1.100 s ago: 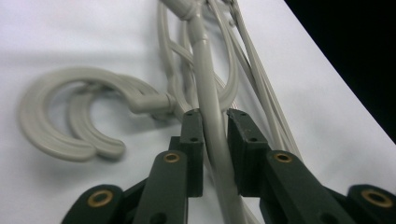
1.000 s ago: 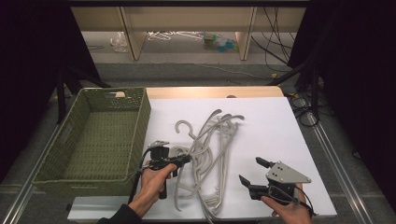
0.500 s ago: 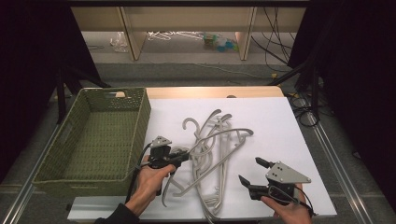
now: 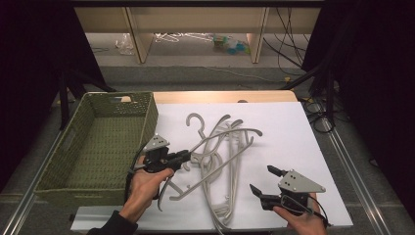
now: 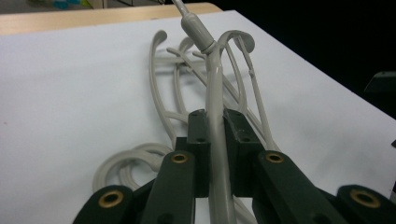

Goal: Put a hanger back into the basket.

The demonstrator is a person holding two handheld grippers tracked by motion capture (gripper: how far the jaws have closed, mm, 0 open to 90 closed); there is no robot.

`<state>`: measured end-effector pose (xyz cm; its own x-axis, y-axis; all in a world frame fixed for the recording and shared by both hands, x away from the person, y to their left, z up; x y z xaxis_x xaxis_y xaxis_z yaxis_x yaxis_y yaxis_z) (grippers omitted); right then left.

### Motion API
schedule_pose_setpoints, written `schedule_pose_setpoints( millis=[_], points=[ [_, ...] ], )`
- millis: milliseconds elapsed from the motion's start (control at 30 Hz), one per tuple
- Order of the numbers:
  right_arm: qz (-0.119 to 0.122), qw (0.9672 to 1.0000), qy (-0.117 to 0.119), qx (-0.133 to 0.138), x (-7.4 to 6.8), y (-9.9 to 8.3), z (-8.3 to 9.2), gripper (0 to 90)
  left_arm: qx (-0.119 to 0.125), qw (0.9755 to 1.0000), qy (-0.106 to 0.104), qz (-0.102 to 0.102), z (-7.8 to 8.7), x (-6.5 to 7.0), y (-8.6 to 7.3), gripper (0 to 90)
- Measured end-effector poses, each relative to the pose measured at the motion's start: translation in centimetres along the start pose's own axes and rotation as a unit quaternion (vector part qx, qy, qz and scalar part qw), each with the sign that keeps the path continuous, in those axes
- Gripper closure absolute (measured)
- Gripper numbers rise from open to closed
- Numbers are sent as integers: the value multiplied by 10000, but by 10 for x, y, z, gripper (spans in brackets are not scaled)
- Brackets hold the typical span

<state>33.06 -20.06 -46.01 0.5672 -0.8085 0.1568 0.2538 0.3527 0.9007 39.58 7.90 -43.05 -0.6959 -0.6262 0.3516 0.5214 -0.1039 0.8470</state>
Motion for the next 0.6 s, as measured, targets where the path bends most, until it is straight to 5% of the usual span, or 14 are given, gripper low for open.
schedule_pose_setpoints(
  millis=[233, 300, 333, 600],
  points=[
    [19, 10000, -29, 40, 1, 0, 0, 204, 394, 9991, 93, -132, 30, -1, 29, 812],
    [11, 10000, -25, 38, 1, 0, 0, 204, 537, 9979, 100, -334, 42, -2, 40, 813],
    [16, 9999, -60, 97, 1, 1, -1, 204, 569, 9980, 132, -251, 48, -2, 44, 813],
    [49, 10000, -6, 32, 0, 0, -1, 204, 773, 9943, 597, -424, 97, -19, 68, 815]
  ],
)
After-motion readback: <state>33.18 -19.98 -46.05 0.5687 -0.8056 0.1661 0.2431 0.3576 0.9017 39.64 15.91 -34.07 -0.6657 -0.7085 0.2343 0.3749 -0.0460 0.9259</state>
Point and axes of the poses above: each handheld gripper's, and its own axes: z roughly backward along the jaws, y roughly out of its top, x roughly to its right, the point moved 7 cm from there along -z, roughly forward along the jaws, and after that the axes turned 9 degrees about -y, right-handed, at the moved point
